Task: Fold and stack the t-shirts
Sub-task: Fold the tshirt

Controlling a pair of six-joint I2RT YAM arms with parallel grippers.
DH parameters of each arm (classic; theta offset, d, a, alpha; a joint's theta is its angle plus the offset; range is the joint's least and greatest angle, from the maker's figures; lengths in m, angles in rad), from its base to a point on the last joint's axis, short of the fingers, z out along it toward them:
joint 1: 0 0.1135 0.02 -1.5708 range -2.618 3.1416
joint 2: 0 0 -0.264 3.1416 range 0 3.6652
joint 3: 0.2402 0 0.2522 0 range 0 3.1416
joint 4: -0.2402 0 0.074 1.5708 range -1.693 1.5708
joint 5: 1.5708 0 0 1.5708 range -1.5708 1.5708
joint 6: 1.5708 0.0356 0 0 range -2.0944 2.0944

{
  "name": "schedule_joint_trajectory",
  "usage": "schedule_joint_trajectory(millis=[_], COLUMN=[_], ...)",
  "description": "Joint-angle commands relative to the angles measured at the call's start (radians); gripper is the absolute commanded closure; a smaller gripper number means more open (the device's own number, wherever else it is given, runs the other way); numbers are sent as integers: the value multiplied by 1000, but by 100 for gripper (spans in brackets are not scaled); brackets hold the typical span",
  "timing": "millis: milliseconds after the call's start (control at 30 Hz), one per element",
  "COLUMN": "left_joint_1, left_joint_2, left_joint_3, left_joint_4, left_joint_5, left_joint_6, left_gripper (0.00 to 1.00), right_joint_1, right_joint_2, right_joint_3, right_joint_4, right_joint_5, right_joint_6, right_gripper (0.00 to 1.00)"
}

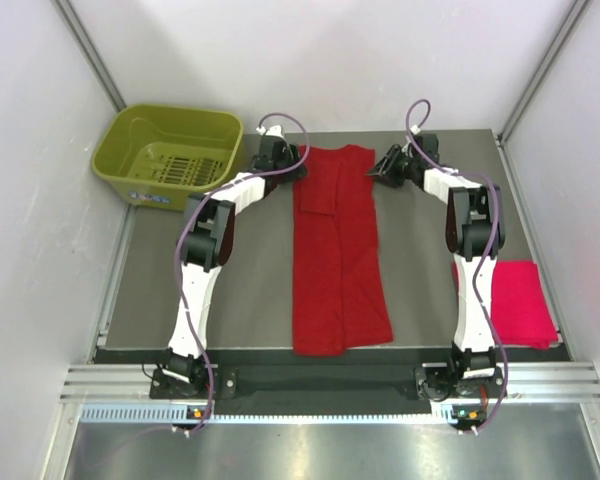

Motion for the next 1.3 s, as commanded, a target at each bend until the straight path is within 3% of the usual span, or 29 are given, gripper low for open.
schedule_joint_trajectory(millis=[0,33,67,100,200,433,500,533,567,633,767,967,1267], left_joint_1=[20,25,26,29,43,51,51,49,48,42,28,13,-121], left_joint_2=[82,101,139,162,248,334,310,273,248,161,20,-195,-647], left_joint_3=[75,118,141,167,320,487,472,453,426,323,197,47,-378], left_joint_4=[99,111,115,119,111,86,51,42,36,34,-7,-125,-220], left_joint_5=[46,50,58,66,72,37,29,29,30,23,20,26,55], left_joint_6=[-79,-87,-107,-114,-151,-168,-157,-145,-136,-119,-58,-12,-4], left_gripper=[37,44,58,70,100,98,76,58,49,40,37,37,41], right_joint_1=[-10,-11,-11,-13,-11,-16,-22,-27,-31,-48,-77,-131,-94], right_joint_2=[56,77,91,107,168,251,253,240,228,170,41,-195,-643], right_joint_3=[67,83,95,115,195,417,451,466,462,434,371,184,-476], right_joint_4=[77,90,113,115,127,61,10,-65,-92,-193,-381,-604,-559], right_joint_5=[4,4,1,-4,-7,12,13,16,21,38,81,174,121], right_joint_6=[37,63,78,92,149,178,157,149,145,97,-29,-191,-277], right_gripper=[65,67,71,81,96,100,93,87,78,69,55,47,46])
